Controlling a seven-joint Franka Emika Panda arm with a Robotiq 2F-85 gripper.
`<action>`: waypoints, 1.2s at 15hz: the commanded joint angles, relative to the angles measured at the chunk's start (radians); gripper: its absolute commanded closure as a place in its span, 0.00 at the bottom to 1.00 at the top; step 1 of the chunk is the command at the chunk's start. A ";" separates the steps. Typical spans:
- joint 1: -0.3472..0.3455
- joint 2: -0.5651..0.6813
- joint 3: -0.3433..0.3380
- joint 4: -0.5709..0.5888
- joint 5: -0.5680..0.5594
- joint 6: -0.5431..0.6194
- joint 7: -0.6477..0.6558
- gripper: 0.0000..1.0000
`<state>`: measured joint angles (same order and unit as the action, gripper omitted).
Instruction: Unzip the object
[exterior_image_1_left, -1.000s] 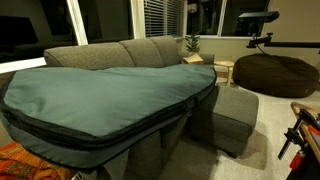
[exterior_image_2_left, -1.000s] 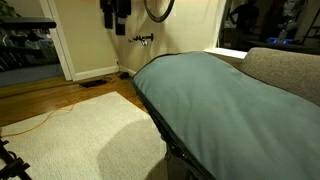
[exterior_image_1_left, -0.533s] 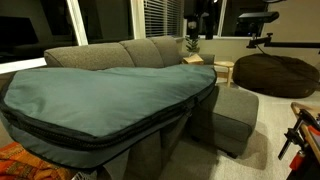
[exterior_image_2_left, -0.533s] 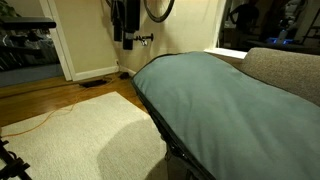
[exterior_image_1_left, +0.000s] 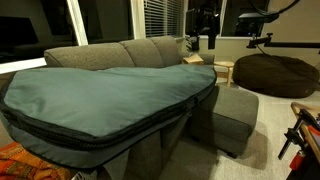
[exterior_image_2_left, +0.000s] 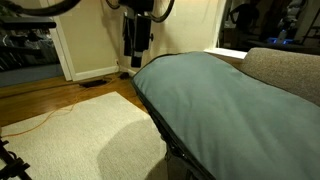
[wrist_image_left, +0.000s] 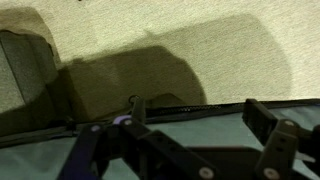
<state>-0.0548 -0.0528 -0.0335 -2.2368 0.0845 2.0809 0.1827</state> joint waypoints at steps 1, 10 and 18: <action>-0.012 0.010 -0.019 -0.028 0.004 0.040 0.021 0.00; -0.033 0.091 -0.051 -0.043 0.048 0.091 -0.011 0.00; -0.029 0.166 -0.057 -0.020 0.053 0.103 -0.005 0.00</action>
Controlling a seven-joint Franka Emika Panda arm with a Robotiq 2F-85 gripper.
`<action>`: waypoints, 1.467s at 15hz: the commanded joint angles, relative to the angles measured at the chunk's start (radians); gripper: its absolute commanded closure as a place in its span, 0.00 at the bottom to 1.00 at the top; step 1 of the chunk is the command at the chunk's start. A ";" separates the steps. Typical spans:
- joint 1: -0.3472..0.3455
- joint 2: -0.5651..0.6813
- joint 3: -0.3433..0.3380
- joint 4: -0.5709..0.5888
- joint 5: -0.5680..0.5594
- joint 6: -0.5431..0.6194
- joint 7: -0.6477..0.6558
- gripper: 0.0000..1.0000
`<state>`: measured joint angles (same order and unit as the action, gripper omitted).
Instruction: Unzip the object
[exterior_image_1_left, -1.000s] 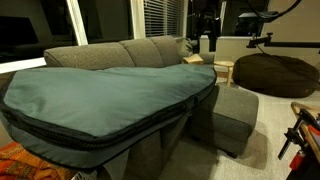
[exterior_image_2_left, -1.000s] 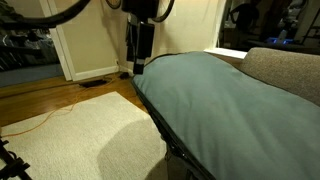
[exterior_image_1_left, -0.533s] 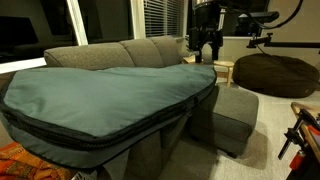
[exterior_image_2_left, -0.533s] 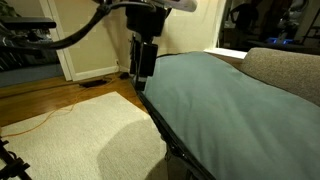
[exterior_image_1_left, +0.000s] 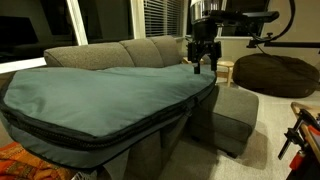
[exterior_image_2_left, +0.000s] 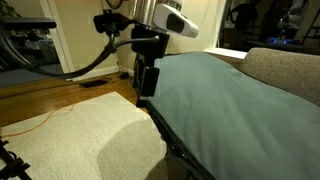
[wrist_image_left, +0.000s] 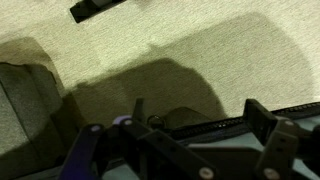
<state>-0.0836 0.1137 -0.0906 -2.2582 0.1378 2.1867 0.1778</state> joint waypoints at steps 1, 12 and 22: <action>0.000 0.002 0.000 0.002 0.000 -0.002 0.000 0.00; 0.008 0.062 0.013 0.022 -0.002 0.015 -0.002 0.00; -0.034 0.244 -0.011 0.149 0.025 -0.020 -0.043 0.00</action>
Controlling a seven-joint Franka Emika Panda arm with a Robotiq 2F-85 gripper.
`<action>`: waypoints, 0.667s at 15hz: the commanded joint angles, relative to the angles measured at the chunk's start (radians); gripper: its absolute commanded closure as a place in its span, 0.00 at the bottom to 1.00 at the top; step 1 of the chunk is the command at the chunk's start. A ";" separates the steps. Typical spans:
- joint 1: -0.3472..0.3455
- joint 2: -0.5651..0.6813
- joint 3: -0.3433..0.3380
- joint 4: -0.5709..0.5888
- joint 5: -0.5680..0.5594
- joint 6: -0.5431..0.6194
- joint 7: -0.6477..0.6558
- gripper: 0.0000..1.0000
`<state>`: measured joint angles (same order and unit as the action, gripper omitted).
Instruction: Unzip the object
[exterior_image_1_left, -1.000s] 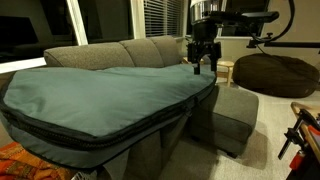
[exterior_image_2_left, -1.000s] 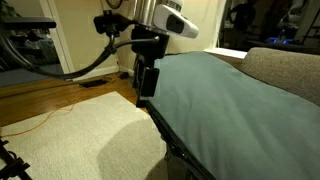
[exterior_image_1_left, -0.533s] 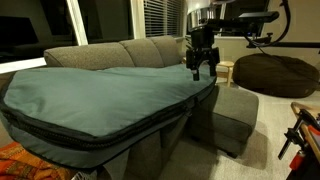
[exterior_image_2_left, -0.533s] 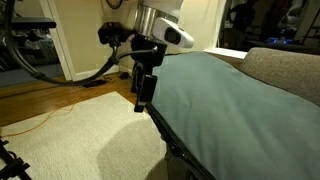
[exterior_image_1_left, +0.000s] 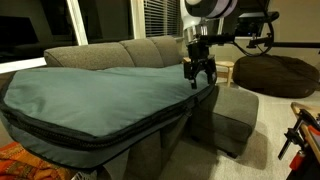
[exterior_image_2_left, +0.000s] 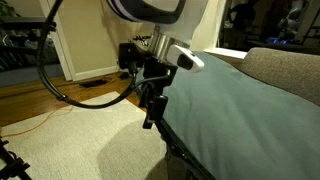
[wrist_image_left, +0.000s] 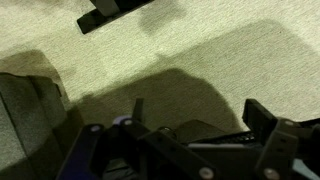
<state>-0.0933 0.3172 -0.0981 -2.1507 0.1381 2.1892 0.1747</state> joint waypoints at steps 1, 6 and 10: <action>-0.033 0.051 -0.003 0.049 0.030 -0.024 -0.053 0.00; -0.078 0.088 0.006 0.067 0.066 -0.035 -0.151 0.00; -0.104 0.110 0.008 0.075 0.082 -0.059 -0.229 0.00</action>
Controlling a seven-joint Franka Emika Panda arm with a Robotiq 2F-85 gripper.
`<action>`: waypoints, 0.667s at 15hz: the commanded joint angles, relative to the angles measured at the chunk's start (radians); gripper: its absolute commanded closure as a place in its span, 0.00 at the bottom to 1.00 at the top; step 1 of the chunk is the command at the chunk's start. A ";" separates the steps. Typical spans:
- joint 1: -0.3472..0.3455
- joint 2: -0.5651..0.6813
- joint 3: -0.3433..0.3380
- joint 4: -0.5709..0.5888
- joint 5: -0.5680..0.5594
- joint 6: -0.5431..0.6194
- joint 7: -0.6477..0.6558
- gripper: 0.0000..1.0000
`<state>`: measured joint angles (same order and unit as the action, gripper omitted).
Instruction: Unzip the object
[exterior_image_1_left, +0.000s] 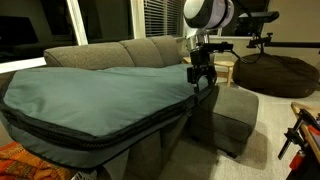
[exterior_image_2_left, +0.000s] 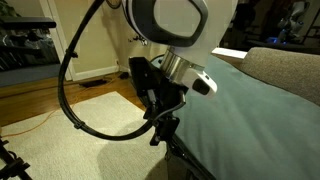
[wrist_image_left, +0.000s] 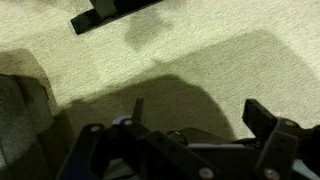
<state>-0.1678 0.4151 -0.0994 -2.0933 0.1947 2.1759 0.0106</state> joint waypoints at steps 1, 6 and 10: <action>-0.035 0.017 0.009 0.019 0.027 -0.051 -0.084 0.00; -0.050 0.044 0.010 0.023 0.022 -0.062 -0.148 0.00; -0.054 0.080 0.019 0.036 0.024 -0.052 -0.189 0.00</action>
<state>-0.2007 0.4714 -0.0974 -2.0791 0.2043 2.1416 -0.1358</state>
